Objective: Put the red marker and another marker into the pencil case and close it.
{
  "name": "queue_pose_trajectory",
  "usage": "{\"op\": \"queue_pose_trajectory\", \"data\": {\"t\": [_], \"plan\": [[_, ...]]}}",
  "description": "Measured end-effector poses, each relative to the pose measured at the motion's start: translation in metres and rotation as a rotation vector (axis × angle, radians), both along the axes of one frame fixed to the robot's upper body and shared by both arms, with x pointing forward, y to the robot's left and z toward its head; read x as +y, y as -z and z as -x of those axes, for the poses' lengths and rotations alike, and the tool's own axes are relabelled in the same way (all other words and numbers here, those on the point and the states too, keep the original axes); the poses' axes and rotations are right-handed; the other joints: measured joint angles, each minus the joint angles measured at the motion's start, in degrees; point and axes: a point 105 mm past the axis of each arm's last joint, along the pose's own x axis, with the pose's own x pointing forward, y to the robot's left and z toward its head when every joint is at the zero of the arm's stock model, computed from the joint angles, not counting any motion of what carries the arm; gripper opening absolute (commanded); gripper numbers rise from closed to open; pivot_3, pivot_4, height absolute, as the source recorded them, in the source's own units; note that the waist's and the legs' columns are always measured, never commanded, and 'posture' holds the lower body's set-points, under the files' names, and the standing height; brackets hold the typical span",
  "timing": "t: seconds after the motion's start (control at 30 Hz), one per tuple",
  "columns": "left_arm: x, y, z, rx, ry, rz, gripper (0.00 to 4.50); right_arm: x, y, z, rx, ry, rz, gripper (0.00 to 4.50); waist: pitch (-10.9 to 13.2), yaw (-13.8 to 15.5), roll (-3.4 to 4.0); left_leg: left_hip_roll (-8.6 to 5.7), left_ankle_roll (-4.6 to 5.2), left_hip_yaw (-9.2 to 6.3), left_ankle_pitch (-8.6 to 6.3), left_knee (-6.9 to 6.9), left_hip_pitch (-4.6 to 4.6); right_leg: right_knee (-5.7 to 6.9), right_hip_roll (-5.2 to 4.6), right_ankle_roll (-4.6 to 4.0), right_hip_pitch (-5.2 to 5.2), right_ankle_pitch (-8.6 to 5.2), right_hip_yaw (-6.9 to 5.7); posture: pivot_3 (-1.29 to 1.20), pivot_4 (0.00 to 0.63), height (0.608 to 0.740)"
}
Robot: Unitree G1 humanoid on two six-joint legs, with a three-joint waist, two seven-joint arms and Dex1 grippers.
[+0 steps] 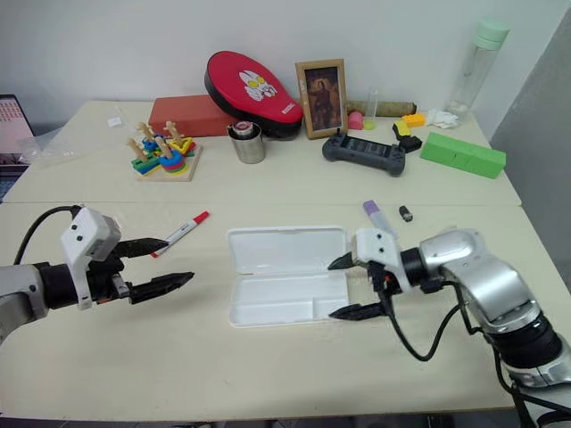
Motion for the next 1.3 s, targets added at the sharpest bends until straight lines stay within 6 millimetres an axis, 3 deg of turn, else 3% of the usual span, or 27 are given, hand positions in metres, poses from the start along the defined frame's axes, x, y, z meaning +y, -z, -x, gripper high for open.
{"op": "queue_pose_trajectory", "data": {"t": [0.2,0.5,0.63,0.9,1.17,1.3], "plan": [[0.020,-0.011,-0.015,-0.087,-0.099,-0.033,4.50,0.013,-0.026,-0.011,-0.098,0.038,-0.072,4.45,0.0,0.0,0.00,0.00,0.00,0.01,0.01,0.02,0.00,0.00,0.00,0.00,-0.01,0.00,0.01,0.00,0.150,0.740],[0.027,0.000,-0.027,-0.105,-0.142,-0.071,4.50,0.048,-0.056,-0.031,-0.222,0.114,-0.163,4.45,0.0,-0.3,0.01,0.00,0.00,0.01,0.00,-0.04,-0.04,0.03,0.00,0.00,-0.08,0.01,0.01,0.00,0.150,0.740],[0.028,0.001,-0.036,-0.120,-0.155,-0.071,4.50,0.067,-0.067,-0.030,-0.267,0.083,-0.181,4.45,0.0,-0.3,0.01,0.00,0.00,0.00,0.01,-0.04,-0.04,0.05,0.00,-0.01,-0.09,0.01,0.00,0.00,0.150,0.740],[0.034,0.004,-0.067,-0.115,-0.186,-0.020,4.50,0.077,-0.072,-0.032,-0.296,0.053,-0.161,4.45,0.0,-0.2,0.02,0.00,0.01,-0.03,0.01,-0.04,-0.04,0.09,0.02,0.00,-0.08,0.01,-0.05,0.00,0.150,0.740],[0.044,0.033,-0.086,-0.017,-0.211,-0.024,4.50,0.072,-0.069,-0.031,-0.369,-0.017,-0.034,4.45,0.0,-0.4,0.02,0.00,0.01,-0.03,0.01,-0.05,-0.05,0.11,0.02,0.00,-0.10,0.01,-0.05,0.00,0.150,0.740],[0.043,0.042,-0.095,0.025,-0.198,-0.024,4.50,0.064,-0.063,-0.044,-0.388,0.014,0.042,4.45,0.0,-0.3,0.02,0.00,0.00,-0.04,0.02,-0.03,-0.05,0.14,0.02,0.00,-0.09,0.01,-0.08,0.00,0.150,0.740]]}}
